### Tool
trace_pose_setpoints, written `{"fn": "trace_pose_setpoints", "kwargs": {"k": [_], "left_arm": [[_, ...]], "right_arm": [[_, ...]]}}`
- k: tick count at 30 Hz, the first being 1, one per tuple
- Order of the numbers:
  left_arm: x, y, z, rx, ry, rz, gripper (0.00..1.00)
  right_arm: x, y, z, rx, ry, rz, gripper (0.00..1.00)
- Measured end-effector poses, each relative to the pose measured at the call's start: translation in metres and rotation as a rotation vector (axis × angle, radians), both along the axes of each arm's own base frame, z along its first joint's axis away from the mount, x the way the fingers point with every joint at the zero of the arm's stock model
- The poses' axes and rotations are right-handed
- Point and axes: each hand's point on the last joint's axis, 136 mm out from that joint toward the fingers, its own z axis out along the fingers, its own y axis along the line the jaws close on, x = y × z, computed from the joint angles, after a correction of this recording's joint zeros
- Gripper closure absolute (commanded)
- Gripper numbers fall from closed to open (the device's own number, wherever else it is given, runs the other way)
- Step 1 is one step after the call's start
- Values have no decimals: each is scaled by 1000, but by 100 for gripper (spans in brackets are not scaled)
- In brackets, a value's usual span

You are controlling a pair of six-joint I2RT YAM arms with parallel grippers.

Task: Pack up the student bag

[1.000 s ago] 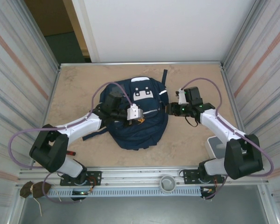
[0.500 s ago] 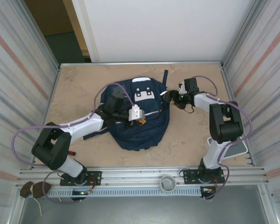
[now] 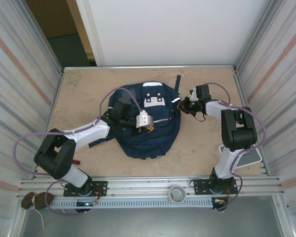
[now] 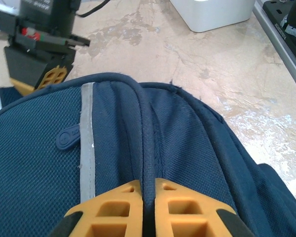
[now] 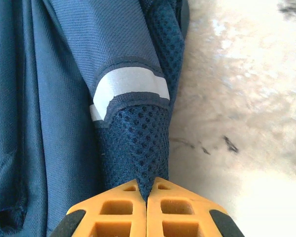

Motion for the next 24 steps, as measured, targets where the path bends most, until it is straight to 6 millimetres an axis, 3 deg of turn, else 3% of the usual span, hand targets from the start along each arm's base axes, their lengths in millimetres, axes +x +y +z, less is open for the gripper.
{"fn": "trace_pose_setpoints", "kwargs": {"k": [7, 12, 16, 19, 24], "left_arm": [[30, 4, -6, 25, 2, 67, 77], [49, 6, -12, 52, 1, 119, 64], [55, 8, -13, 58, 19, 161, 51], [57, 9, -9, 53, 35, 195, 43], [47, 17, 22, -16, 29, 244, 34]], "right_arm": [[1, -15, 7, -55, -31, -76, 100], [6, -22, 6, -79, -35, -123, 99], [8, -25, 7, -94, -36, -134, 91], [6, -28, 6, -109, -30, -139, 80], [-1, -36, 23, -172, -54, -124, 64]]}}
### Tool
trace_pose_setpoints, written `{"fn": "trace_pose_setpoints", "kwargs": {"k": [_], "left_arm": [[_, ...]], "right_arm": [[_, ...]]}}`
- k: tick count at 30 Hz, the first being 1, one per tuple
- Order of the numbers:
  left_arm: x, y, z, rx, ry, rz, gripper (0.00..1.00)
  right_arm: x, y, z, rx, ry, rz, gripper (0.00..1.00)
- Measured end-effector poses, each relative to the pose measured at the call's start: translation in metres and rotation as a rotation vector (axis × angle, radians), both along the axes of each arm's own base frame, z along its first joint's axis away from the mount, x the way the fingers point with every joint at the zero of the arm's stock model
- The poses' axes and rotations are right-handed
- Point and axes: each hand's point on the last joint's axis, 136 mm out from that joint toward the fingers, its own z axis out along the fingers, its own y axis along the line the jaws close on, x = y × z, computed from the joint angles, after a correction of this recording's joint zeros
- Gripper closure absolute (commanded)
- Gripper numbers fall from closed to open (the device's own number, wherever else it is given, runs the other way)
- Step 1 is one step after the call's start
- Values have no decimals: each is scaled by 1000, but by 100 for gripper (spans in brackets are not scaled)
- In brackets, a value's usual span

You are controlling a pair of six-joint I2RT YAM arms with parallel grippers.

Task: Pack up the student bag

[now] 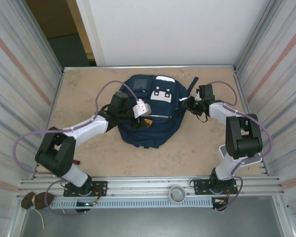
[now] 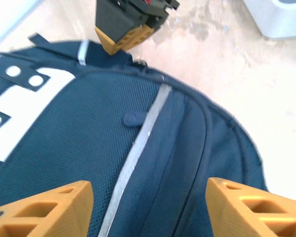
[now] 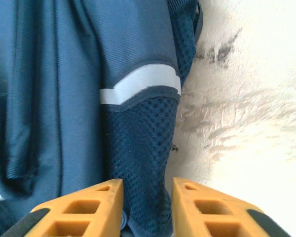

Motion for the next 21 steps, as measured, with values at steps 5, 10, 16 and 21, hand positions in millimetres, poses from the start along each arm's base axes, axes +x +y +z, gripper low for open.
{"fn": "trace_pose_setpoints", "kwargs": {"k": [5, 10, 16, 21], "left_arm": [[-10, 12, 44, -90, -59, 64, 27], [-15, 34, 73, -144, -121, 189, 24], [-8, 78, 86, -160, -208, 431, 18], [7, 122, 81, -161, -240, 668, 15]], "right_arm": [[-1, -11, 57, -82, -119, 9, 52], [-11, -25, 131, -203, -275, -8, 43], [-39, -22, 210, -348, -466, -10, 31], [-61, -24, 241, -434, -553, -21, 27]]}}
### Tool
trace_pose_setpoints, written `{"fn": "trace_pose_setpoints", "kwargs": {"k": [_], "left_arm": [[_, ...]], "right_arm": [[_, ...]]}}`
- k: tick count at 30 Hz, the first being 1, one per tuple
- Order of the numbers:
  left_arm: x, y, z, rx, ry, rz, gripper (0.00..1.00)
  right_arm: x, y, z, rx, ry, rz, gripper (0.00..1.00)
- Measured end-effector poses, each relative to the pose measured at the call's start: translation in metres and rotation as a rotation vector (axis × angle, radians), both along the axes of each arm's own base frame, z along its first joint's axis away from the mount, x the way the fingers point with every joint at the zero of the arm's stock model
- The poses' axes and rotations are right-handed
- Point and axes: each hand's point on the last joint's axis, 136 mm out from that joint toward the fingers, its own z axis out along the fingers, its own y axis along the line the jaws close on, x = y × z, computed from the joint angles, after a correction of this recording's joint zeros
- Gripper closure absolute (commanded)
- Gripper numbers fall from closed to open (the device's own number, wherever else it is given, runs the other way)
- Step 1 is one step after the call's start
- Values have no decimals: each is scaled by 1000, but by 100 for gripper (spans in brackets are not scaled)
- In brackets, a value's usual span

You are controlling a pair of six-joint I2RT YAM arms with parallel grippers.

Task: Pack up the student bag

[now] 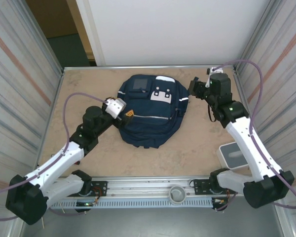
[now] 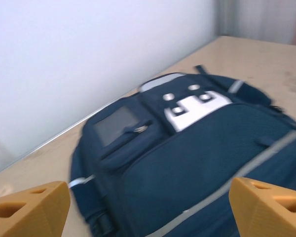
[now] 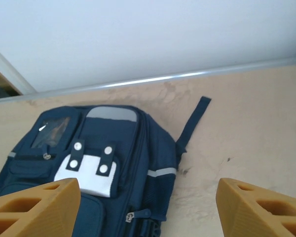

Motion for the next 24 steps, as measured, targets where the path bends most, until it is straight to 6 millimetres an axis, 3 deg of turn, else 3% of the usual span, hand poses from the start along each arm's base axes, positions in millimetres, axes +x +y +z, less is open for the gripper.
{"fn": "trace_pose_setpoints", "kwargs": {"k": [7, 14, 19, 24], "left_arm": [[11, 62, -18, -35, 23, 286, 7], [12, 118, -21, -164, 37, 510, 1], [14, 149, -35, -305, 121, 638, 1], [14, 166, -59, -344, 214, 719, 1]], "right_arm": [[-7, 0, 3, -72, -11, -17, 17], [-3, -2, -5, -102, 8, -38, 7], [7, 12, -34, -97, 91, 9, 1], [14, 14, -89, -124, 237, 19, 1]]}}
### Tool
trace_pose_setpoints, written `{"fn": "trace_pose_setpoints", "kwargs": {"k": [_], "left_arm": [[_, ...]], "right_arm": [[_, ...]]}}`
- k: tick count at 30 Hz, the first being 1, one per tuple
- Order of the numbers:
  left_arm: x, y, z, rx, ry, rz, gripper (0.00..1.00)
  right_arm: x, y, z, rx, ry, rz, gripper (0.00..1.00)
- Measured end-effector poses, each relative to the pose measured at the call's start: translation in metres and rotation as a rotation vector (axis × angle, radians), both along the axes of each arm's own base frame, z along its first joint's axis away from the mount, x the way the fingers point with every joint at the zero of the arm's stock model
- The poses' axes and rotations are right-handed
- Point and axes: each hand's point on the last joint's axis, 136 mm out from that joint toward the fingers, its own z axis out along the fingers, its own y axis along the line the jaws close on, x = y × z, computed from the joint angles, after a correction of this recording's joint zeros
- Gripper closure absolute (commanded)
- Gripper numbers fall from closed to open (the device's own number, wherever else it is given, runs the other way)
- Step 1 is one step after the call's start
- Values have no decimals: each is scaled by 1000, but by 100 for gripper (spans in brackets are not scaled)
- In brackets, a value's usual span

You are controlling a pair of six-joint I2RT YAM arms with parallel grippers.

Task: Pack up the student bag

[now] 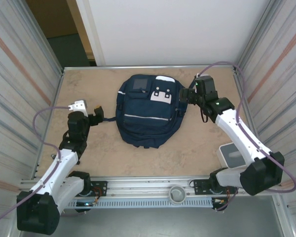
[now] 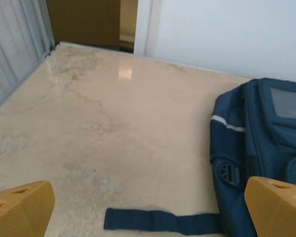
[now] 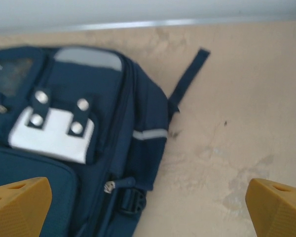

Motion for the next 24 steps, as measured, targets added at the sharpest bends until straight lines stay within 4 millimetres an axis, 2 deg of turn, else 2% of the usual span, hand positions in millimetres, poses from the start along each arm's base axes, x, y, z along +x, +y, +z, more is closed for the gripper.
{"fn": "trace_pose_setpoints", "kwargs": {"k": [5, 8, 10, 14, 20, 22, 24], "left_arm": [[-1, 9, -4, 38, -1, 41, 1], [-2, 21, -14, 88, 19, 80, 1], [-1, 29, -19, 119, 34, 103, 1], [1, 43, -25, 191, 55, 139, 1], [2, 50, -22, 263, 26, 151, 1], [3, 51, -26, 277, 26, 147, 1], [7, 49, -36, 293, 44, 130, 1]], "right_arm": [[-12, -31, -51, -43, 99, -86, 1], [-22, -54, -70, -74, 115, -155, 1], [-27, -66, -76, -102, 113, -193, 1], [-33, -81, -70, -145, 69, -250, 1], [-40, -99, -39, -162, -123, -319, 1], [-44, -107, -41, -174, -163, -335, 1], [-48, -115, -51, -192, -180, -348, 1]]}}
